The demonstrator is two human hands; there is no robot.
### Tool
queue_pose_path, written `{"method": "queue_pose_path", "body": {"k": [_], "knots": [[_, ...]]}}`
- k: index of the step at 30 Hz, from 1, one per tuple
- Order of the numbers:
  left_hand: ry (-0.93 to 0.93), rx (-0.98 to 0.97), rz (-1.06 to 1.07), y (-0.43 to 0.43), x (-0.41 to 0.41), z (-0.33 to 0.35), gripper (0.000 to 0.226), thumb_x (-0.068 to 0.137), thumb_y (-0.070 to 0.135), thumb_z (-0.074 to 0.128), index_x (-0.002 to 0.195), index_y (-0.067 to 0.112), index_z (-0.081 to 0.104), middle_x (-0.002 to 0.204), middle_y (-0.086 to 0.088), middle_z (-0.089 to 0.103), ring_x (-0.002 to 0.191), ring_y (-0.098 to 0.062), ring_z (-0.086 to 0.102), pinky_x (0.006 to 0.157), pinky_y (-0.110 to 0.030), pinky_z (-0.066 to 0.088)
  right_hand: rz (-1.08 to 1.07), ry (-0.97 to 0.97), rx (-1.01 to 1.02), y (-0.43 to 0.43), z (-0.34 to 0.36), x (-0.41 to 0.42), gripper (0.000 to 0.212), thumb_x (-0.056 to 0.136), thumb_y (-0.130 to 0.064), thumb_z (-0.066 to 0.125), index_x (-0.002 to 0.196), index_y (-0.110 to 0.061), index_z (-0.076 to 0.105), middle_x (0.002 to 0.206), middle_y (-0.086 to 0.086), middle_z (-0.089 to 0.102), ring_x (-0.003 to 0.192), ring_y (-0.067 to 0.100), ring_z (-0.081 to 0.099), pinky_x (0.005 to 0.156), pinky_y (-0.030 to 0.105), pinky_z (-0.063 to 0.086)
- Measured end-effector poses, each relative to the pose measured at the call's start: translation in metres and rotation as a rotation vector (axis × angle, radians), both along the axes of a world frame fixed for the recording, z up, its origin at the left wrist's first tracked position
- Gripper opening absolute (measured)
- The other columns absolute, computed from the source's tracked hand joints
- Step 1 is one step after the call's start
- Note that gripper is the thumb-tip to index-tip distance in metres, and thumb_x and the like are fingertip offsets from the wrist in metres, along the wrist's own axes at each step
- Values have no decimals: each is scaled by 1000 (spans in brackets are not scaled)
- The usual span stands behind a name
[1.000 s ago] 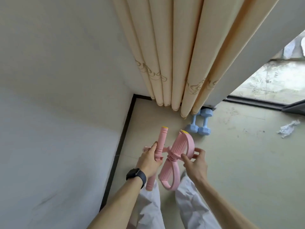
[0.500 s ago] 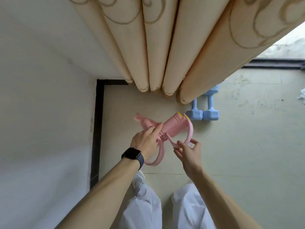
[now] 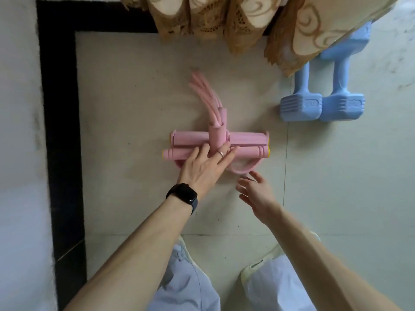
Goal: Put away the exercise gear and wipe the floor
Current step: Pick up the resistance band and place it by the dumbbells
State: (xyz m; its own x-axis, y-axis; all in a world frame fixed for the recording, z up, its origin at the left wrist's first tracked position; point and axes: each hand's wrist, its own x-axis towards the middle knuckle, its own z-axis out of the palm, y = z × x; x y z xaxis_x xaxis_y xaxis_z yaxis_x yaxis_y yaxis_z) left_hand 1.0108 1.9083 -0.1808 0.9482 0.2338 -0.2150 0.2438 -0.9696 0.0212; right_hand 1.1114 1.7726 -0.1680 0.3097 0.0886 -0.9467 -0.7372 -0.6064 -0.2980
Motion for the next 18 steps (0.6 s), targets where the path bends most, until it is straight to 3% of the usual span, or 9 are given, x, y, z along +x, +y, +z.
{"method": "queue_pose_path", "body": {"k": [3, 6, 9, 11, 12, 14, 16, 18], "knots": [[-32, -30, 37, -11, -7, -5, 76, 83, 1, 32, 152, 32, 34, 159, 8, 32, 94, -30, 54, 84, -37, 45, -12, -66, -18, -11, 3, 7, 63, 89, -12, 61, 147, -17, 37, 109, 2, 65, 99, 17, 61, 91, 34, 48], [-114, -193, 143, -7, -19, 5, 90, 71, -5, 44, 153, 33, 33, 163, 5, 23, 112, -34, 50, 93, -42, 46, -22, -110, 32, -4, 18, 19, 73, 77, -40, 69, 142, -24, 42, 117, -4, 65, 116, 23, 60, 102, 41, 46], [-260, -366, 422, -2, -38, 16, 80, 77, -1, 56, 150, 30, 40, 160, -3, 25, 133, -33, 42, 103, -45, 44, 101, -233, 32, 10, 18, 25, 25, 93, -44, 64, 113, -30, 60, 106, -11, 70, 110, 22, 65, 103, 48, 48], [-331, -452, 863, 3, -42, 31, 69, 87, 20, 63, 150, 30, 38, 159, -5, 25, 141, -26, 33, 109, -37, 37, 100, -317, -26, 14, 11, 27, 20, 96, -41, 58, 111, -27, 58, 105, -10, 68, 107, 18, 66, 102, 46, 49], [-318, -556, 1123, 9, -41, 37, 70, 89, 31, 65, 152, 31, 34, 159, -6, 24, 142, -23, 32, 107, -31, 36, 67, -323, -45, 16, 9, 28, 28, 93, -41, 59, 116, -26, 55, 107, -8, 67, 109, 19, 65, 102, 46, 49], [-227, -873, 1532, 23, -38, 36, 75, 92, 46, 63, 154, 28, 26, 157, -7, 30, 139, -22, 38, 100, -22, 34, -19, -271, -56, 19, 6, 31, 65, 77, -51, 64, 134, -24, 47, 116, -5, 64, 112, 20, 63, 102, 48, 49], [-141, -1099, 1597, 35, -36, 26, 73, 92, 50, 62, 153, 25, 29, 150, -4, 45, 133, -21, 48, 103, -26, 37, -76, -214, -47, 23, 3, 32, 96, 67, -65, 64, 149, -27, 32, 127, -6, 55, 113, 24, 60, 92, 46, 51], [-113, -1117, 1508, 40, -37, 18, 61, 92, 44, 64, 147, 27, 41, 137, 3, 57, 127, -17, 55, 102, -29, 41, -68, -218, -42, 28, 2, 32, 87, 74, -75, 60, 145, -31, 34, 126, -6, 54, 106, 25, 61, 82, 46, 54]]}}
